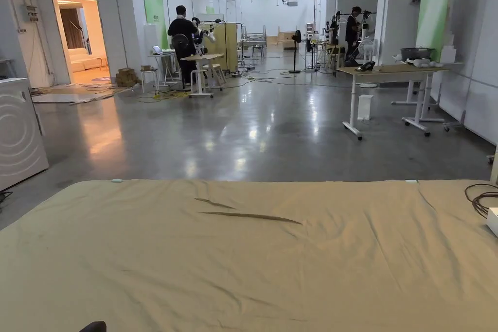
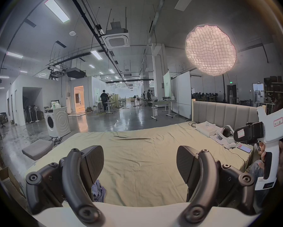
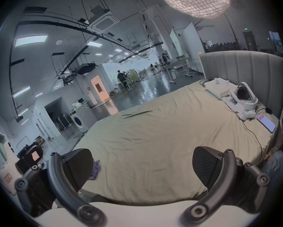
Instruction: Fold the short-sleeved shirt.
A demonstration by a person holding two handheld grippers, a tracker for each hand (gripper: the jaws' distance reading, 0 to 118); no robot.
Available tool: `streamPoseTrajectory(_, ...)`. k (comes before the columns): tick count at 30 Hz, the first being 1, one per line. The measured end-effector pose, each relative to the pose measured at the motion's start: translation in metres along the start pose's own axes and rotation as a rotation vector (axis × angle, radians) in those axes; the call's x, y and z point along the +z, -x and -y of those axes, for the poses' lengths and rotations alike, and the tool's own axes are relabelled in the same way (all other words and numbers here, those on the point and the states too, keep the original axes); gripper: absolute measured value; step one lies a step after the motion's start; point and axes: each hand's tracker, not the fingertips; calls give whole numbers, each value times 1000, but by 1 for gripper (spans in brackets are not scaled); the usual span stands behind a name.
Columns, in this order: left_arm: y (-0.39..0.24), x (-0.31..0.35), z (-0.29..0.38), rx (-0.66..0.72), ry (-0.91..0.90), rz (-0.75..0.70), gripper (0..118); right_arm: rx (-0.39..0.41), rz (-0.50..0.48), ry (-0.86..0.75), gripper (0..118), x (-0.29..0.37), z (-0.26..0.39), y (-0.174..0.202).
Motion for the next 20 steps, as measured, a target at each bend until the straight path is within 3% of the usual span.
streamPoseTrajectory(5, -1, 0, 0, -1, 0, 0, 95, 1, -35, -55, 118, 6, -1, -1)
streamPoseTrajectory(11, 0, 0, -1, 8, -2, 2, 95, 132, 29, -118, 118, 14, -3, 10)
streamPoseTrajectory(20, 0, -1, 1, 10, 4, 5, 95, 210, 55, -131, 118, 14, -1, 20)
